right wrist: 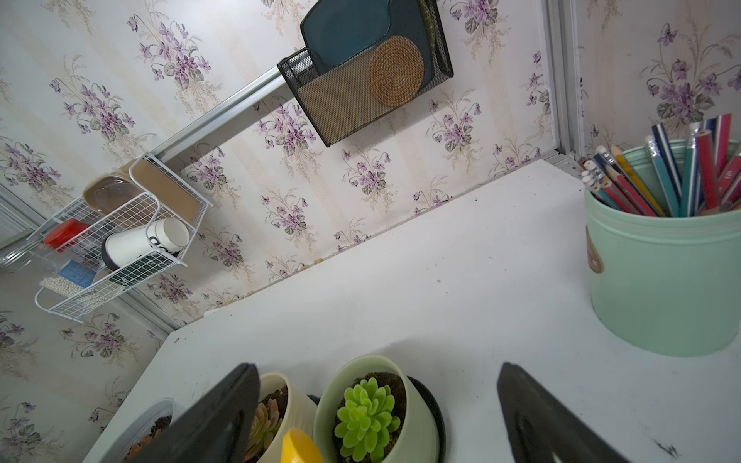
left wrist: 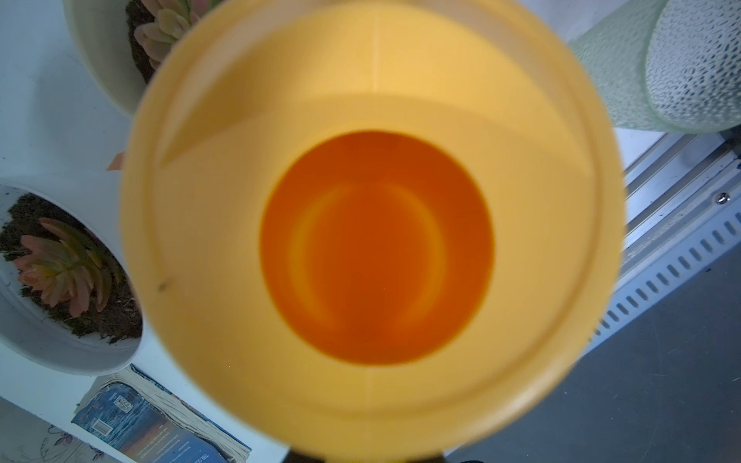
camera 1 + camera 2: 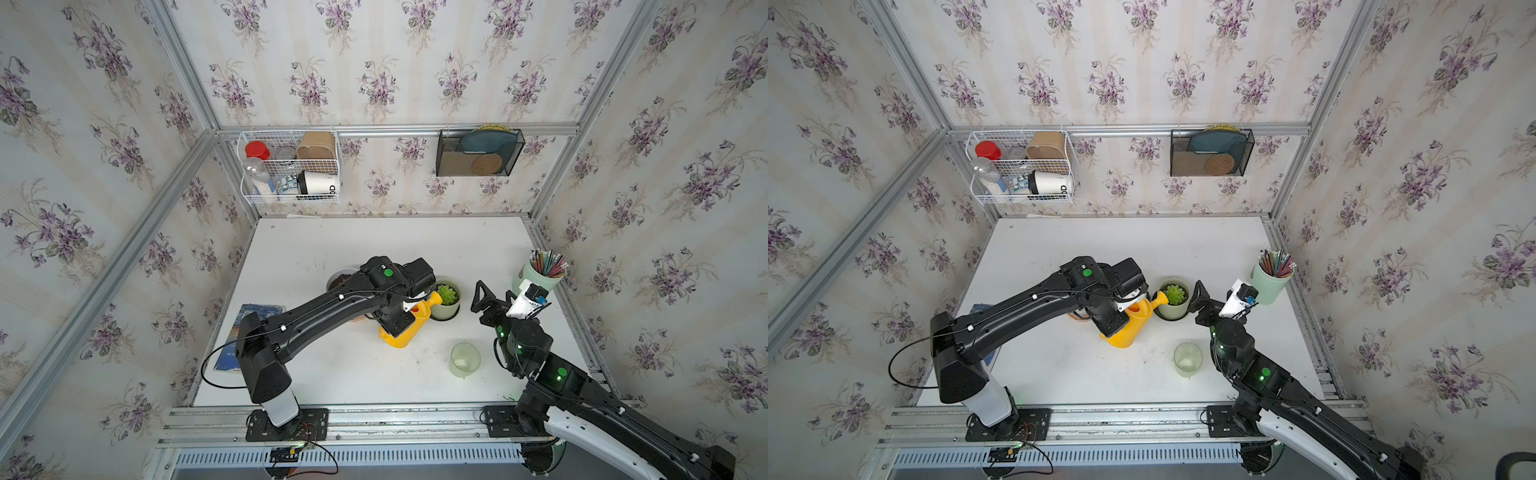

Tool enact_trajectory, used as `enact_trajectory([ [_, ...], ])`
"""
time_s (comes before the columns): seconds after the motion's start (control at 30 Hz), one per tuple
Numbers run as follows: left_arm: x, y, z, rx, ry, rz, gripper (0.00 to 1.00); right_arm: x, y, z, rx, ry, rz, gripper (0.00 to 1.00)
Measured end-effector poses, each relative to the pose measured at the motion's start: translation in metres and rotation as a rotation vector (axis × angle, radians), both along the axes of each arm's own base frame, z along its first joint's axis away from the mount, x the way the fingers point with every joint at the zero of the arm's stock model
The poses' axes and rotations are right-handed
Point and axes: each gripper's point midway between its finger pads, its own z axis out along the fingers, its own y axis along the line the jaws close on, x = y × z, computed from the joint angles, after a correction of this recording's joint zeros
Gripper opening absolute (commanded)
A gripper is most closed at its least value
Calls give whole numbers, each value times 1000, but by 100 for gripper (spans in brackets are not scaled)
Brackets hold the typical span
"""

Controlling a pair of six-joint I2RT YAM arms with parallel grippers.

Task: Water the succulent around the soil edge
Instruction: Water the soil of the potted plant with water.

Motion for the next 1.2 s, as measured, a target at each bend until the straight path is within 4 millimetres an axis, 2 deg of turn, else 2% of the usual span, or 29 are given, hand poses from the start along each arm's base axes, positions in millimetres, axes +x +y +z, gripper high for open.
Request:
enact_trajectory([
  [0.63, -3, -2, 4, -26, -11, -17, 0, 0, 0, -1, 19, 5, -2, 97],
  [1.2, -13, -17, 4, -56, 23, -51, 0, -1, -1, -3, 20, 11, -3, 97],
])
